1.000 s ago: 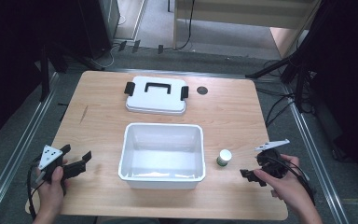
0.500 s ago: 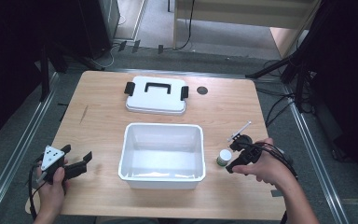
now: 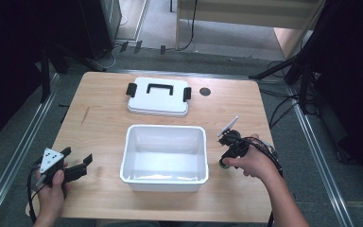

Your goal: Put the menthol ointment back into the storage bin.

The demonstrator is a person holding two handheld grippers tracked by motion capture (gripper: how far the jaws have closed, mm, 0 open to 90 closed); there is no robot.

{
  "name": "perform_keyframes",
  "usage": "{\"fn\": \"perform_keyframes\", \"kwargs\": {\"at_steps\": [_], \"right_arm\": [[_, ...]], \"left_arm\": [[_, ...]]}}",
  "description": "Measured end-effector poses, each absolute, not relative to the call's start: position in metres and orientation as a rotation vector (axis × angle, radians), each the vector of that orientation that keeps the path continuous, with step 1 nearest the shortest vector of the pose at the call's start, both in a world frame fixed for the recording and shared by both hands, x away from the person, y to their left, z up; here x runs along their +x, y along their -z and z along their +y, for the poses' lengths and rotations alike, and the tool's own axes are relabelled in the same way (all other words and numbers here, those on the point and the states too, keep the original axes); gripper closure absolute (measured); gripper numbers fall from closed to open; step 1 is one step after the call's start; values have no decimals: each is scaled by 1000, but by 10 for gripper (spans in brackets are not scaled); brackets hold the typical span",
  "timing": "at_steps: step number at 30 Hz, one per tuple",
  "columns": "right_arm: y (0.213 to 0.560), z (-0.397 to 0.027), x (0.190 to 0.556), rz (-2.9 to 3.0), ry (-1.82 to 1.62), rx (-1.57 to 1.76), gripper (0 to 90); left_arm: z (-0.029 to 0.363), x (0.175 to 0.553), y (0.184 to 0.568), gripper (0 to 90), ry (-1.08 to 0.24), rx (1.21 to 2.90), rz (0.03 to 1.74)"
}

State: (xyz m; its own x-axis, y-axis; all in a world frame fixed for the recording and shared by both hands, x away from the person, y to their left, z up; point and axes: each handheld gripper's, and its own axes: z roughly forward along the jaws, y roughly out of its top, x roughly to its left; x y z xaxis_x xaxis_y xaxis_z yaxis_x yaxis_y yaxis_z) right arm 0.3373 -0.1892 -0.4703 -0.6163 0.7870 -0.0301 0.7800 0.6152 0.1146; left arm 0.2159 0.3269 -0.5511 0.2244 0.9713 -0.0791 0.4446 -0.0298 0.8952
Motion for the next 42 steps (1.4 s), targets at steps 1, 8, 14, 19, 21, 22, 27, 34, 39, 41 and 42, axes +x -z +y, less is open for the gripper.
{"fn": "perform_keyframes", "kwargs": {"at_steps": [1,8,14,19,21,22,27,34,39,41,42], "right_arm": [[472,-189,338,2756,-126,1344,468],[470,-190,342,2777,-118,1334,511],[454,-186,340,2805,-115,1301,513],[427,-182,339,2812,-115,1258,513],[417,-179,339,2813,-121,1248,513],[417,-179,339,2813,-121,1248,513],[388,-171,338,2813,-137,1211,513],[352,-154,335,2832,-164,1149,514],[332,-143,334,2829,-174,1126,514],[325,-139,334,2831,-182,1106,514],[325,-139,334,2831,-182,1106,514]], "left_arm": [[327,216,551,140,-754,1624,1356],[327,215,551,140,-751,1618,1359],[327,215,551,140,-754,1620,1357],[327,216,551,141,-757,1626,1355],[327,216,551,141,-758,1625,1356],[327,216,551,141,-758,1625,1356],[326,216,551,141,-757,1627,1354],[326,216,551,141,-759,1625,1353],[326,216,551,141,-758,1624,1352],[326,216,551,141,-758,1623,1352],[326,216,551,141,-758,1623,1352]]}}
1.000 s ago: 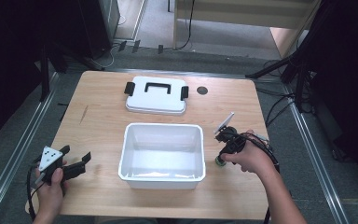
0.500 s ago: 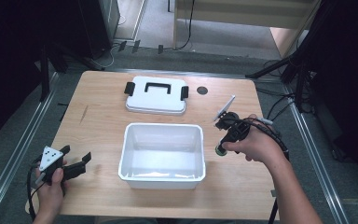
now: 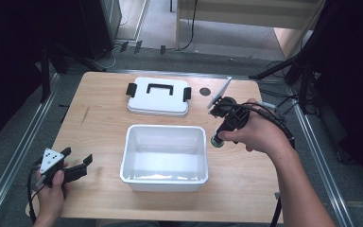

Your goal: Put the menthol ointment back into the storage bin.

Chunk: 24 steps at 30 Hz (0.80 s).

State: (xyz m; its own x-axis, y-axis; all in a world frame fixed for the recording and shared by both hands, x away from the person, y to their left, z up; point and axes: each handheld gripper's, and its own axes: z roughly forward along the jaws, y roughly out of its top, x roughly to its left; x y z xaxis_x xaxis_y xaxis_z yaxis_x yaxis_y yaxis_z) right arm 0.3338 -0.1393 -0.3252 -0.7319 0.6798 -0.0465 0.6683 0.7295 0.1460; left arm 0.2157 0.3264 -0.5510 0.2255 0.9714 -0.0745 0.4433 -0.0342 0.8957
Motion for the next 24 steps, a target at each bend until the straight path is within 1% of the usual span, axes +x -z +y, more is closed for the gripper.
{"fn": "perform_keyframes", "kwargs": {"at_steps": [5,10,17,24], "right_arm": [[312,-124,329,2843,-198,1075,514],[311,-113,327,2869,-215,1014,514],[321,-93,327,2910,-206,951,514],[338,-82,328,2941,-200,867,514]], "left_arm": [[327,216,551,141,-756,1625,1352],[327,216,551,141,-756,1625,1352],[327,216,551,141,-755,1625,1350],[326,216,551,141,-757,1629,1351]]}}
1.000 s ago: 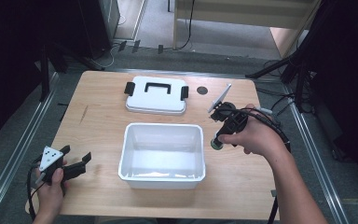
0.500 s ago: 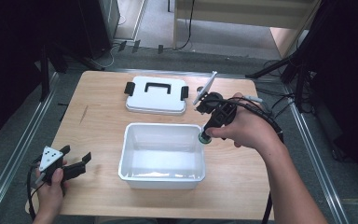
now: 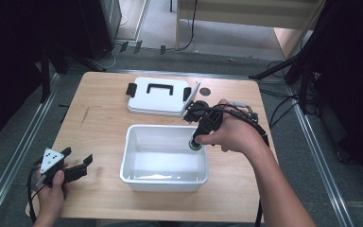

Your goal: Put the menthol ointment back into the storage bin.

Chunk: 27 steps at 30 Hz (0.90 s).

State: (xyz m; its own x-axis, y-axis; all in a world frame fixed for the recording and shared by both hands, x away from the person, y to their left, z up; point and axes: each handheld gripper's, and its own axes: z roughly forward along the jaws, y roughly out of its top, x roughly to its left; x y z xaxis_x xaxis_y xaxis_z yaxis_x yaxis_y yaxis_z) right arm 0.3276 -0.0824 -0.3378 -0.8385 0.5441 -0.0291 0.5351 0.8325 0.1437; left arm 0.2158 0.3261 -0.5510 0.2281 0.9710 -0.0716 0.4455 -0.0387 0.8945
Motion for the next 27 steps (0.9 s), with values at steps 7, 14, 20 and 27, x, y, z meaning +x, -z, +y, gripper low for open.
{"fn": "perform_keyframes", "kwargs": {"at_steps": [7,14,20,27], "right_arm": [[371,-73,328,2992,-164,802,514],[398,-68,330,3022,-126,775,514],[411,-63,329,3044,-115,747,514],[426,-55,328,3059,-80,726,514]], "left_arm": [[326,216,551,141,-757,1628,1352],[326,216,551,142,-756,1631,1354],[326,216,551,142,-760,1633,1353],[326,216,551,142,-757,1634,1354]]}}
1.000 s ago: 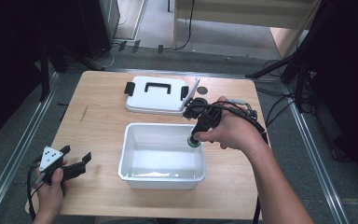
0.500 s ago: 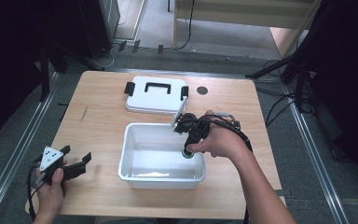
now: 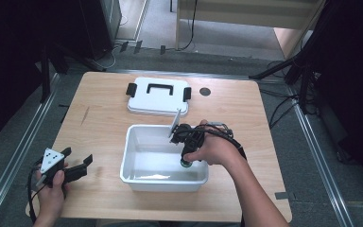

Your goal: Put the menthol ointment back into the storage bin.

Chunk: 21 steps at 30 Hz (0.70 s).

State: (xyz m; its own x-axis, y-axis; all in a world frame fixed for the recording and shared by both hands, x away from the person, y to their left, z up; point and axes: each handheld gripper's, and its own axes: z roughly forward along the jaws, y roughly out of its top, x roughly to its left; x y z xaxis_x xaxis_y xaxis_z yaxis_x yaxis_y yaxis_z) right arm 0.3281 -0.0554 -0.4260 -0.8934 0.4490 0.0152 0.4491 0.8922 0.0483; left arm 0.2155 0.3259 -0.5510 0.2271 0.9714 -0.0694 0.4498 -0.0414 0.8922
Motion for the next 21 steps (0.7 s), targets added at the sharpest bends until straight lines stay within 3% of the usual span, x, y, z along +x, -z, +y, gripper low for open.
{"fn": "perform_keyframes", "kwargs": {"at_steps": [21], "right_arm": [[459,-40,323,-3068,-74,-651,513]], "left_arm": [[326,216,551,142,-758,1634,1354]]}}
